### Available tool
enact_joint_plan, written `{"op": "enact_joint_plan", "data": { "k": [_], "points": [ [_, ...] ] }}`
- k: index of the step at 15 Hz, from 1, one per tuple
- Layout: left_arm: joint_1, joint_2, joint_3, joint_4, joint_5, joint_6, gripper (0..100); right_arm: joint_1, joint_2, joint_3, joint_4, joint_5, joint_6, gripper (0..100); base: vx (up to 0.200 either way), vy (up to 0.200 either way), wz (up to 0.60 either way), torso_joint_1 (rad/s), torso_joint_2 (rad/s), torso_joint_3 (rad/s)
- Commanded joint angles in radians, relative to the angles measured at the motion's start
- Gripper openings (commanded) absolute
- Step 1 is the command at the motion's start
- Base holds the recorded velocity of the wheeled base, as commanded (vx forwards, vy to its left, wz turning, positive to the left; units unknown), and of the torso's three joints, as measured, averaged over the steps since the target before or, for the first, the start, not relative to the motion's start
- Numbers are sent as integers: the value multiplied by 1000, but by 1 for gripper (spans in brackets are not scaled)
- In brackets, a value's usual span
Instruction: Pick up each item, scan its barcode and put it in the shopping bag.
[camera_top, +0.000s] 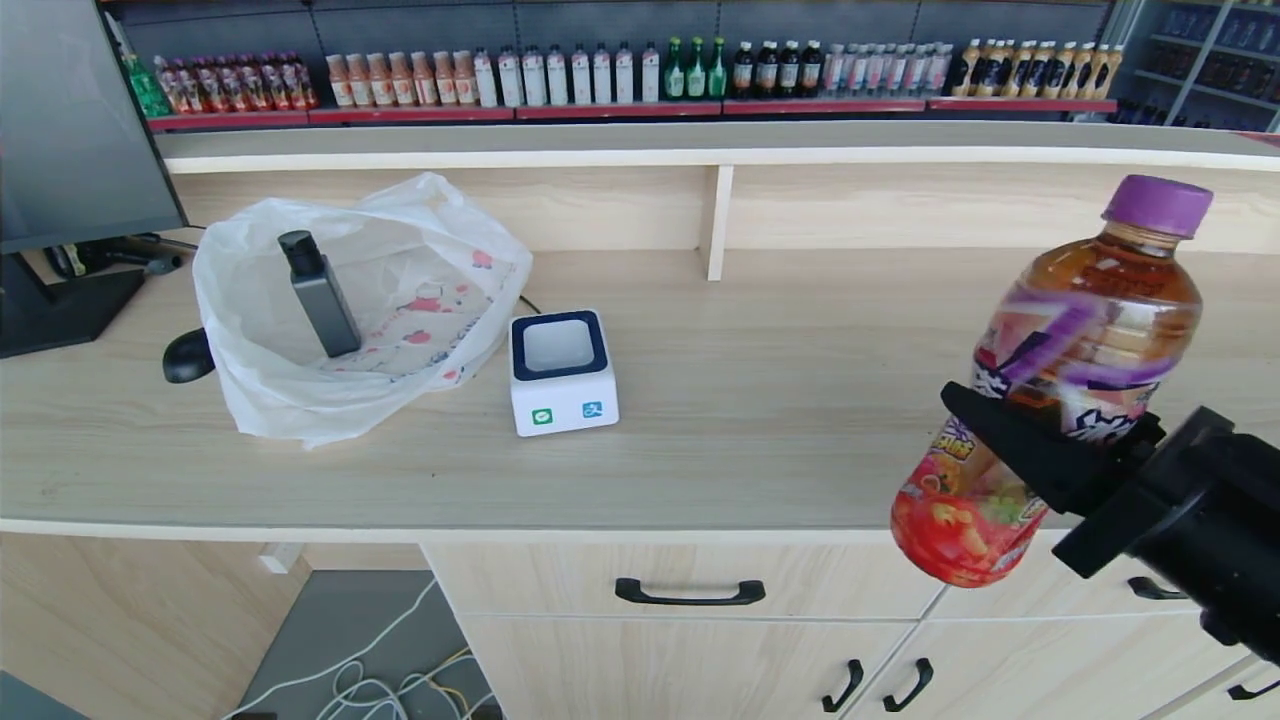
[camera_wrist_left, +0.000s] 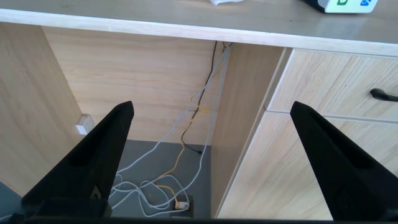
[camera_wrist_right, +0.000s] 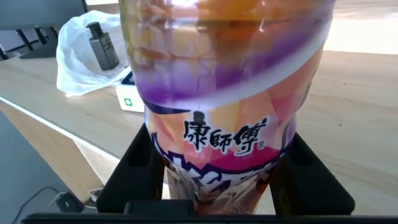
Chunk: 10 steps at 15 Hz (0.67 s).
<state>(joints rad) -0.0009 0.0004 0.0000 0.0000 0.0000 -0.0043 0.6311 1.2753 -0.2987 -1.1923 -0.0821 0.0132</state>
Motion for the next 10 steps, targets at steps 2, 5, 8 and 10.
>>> {"op": "enact_joint_plan", "data": {
  "k": [2,5,8,10],
  "points": [
    [1,0,0,0,0,0,100,36,-139,107,0,2,-47,0,0,0,0,0,0,0],
    [-1,0,0,0,0,0,100,59,-175,104,-1,4,-67,0,0,0,0,0,0,0],
    [1,0,0,0,0,0,100,61,-197,102,0,5,-104,0,0,0,0,0,0,0],
    [1,0,0,0,0,0,100,70,-195,93,0,21,-144,0,0,0,0,0,0,0]
  ]
}}
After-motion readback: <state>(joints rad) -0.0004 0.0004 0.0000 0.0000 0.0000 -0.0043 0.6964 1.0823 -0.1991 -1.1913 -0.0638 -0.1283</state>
